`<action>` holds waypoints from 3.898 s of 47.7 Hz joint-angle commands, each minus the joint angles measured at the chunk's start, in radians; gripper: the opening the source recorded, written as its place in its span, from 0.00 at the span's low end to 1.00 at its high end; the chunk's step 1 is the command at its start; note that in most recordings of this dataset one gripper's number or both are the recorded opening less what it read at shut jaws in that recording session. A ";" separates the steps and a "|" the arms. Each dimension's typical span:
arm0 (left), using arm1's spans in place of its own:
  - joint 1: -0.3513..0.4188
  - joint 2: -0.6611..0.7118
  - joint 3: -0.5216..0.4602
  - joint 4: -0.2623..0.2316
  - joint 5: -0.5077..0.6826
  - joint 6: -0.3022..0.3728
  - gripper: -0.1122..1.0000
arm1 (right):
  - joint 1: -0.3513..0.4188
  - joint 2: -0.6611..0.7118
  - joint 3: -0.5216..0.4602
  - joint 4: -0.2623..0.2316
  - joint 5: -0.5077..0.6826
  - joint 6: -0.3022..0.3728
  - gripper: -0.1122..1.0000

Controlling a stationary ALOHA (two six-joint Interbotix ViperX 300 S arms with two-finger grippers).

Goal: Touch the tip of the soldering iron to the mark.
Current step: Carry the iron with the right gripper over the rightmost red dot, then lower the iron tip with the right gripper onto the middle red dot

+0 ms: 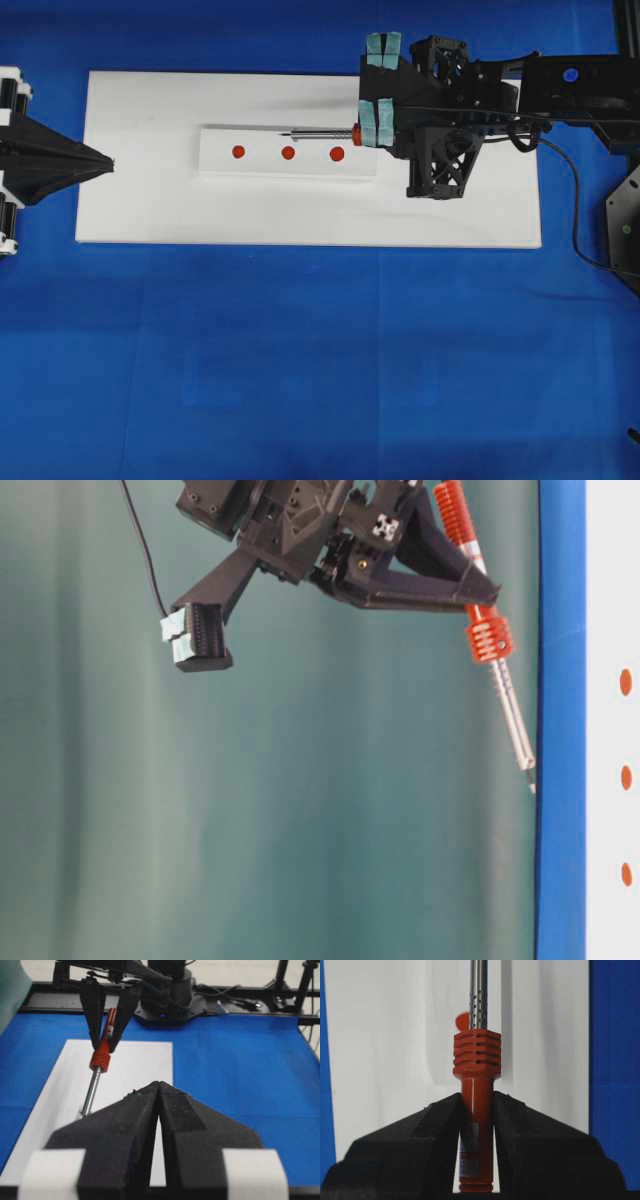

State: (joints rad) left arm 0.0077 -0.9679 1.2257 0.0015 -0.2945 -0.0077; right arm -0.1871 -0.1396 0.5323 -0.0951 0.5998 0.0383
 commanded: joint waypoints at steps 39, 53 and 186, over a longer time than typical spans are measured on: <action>0.002 0.008 -0.009 0.000 -0.011 0.000 0.10 | -0.002 -0.015 -0.026 0.000 -0.054 0.002 0.16; 0.003 0.008 -0.008 0.002 -0.011 0.000 0.10 | -0.002 -0.015 -0.026 0.000 -0.054 0.002 0.16; 0.003 0.008 -0.002 0.002 -0.014 0.002 0.10 | 0.012 0.272 -0.170 -0.002 -0.074 -0.005 0.16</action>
State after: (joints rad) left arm 0.0077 -0.9664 1.2333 0.0015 -0.2976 -0.0077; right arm -0.1764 0.1457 0.3835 -0.0951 0.5292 0.0353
